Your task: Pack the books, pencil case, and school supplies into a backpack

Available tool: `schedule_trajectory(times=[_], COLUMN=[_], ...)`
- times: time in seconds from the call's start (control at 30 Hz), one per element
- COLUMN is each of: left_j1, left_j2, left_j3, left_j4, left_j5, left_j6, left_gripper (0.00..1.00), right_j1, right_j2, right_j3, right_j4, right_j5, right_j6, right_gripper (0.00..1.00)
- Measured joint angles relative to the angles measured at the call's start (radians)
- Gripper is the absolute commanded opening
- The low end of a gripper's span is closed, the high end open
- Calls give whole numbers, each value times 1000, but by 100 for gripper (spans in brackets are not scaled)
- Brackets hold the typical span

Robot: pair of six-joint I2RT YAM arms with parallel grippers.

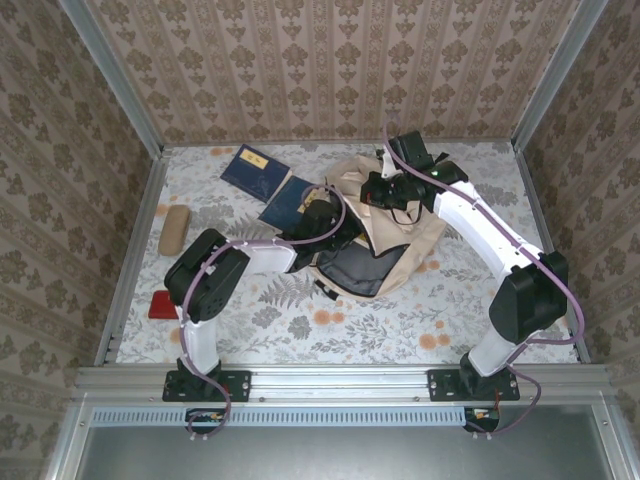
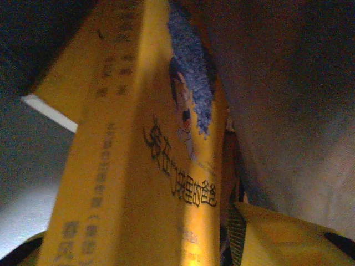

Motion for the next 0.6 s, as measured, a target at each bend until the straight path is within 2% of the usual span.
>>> schedule_trajectory(times=[0.07,0.17,0.43,0.6], left_j1=[5,6,3,-10], left_j2=[-4,-21,-96,-107], left_j3=[-27,-87,-141,-140], left_j4=[4,-8,-65,-152], left_j5=[-11,-29,-56,-76], left_j6=[-12,-25,-50,-51], left_gripper=[65,67,56,58], right_j1=[-3,-6,-6,-6], right_j2=[-2,-2,-2,-2], right_j3=[-9,-18,-22,-25], right_j4=[10,15,17,20], right_j5=[-1,-4,-7,-7], right_j6=[1,4,4,4], right_gripper=[0,0,0,0])
